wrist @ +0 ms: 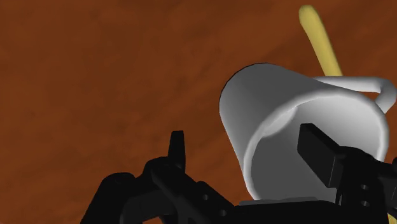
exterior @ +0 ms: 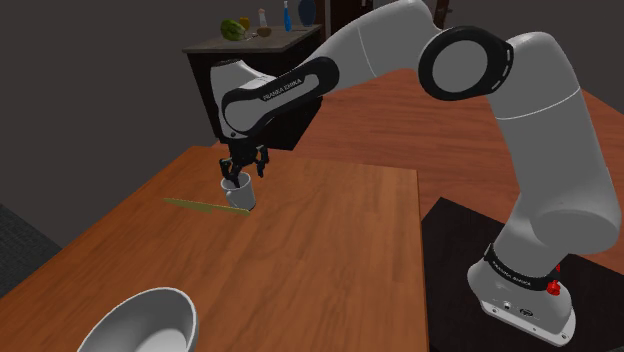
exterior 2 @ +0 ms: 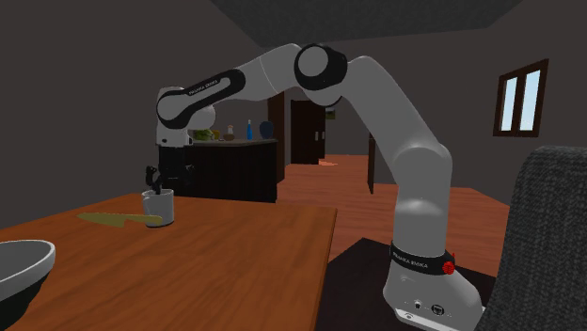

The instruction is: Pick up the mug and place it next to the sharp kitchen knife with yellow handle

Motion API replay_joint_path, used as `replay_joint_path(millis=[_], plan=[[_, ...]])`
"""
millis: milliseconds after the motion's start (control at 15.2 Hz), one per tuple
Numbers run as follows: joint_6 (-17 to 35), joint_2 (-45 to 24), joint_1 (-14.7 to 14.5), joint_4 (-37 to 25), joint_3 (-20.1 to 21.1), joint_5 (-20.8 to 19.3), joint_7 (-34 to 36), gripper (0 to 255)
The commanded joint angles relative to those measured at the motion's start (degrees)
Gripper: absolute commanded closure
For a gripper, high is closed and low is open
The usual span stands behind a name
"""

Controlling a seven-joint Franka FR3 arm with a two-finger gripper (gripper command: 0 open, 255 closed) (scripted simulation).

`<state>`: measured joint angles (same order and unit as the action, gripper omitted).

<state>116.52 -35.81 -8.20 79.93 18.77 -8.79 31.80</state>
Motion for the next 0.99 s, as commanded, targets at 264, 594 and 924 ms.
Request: replay_joint_path(millis=[264, 594, 924], plan=[[-3.0, 1.4, 0.2, -1.7, 0.3, 0.4, -0.3, 0], [-5.9, 2.3, 0.2, -3.6, 0.5, 0.8, -0.5, 0], [-5.9, 2.3, 0.2, -3.6, 0.5, 0.8, -0.5, 0]])
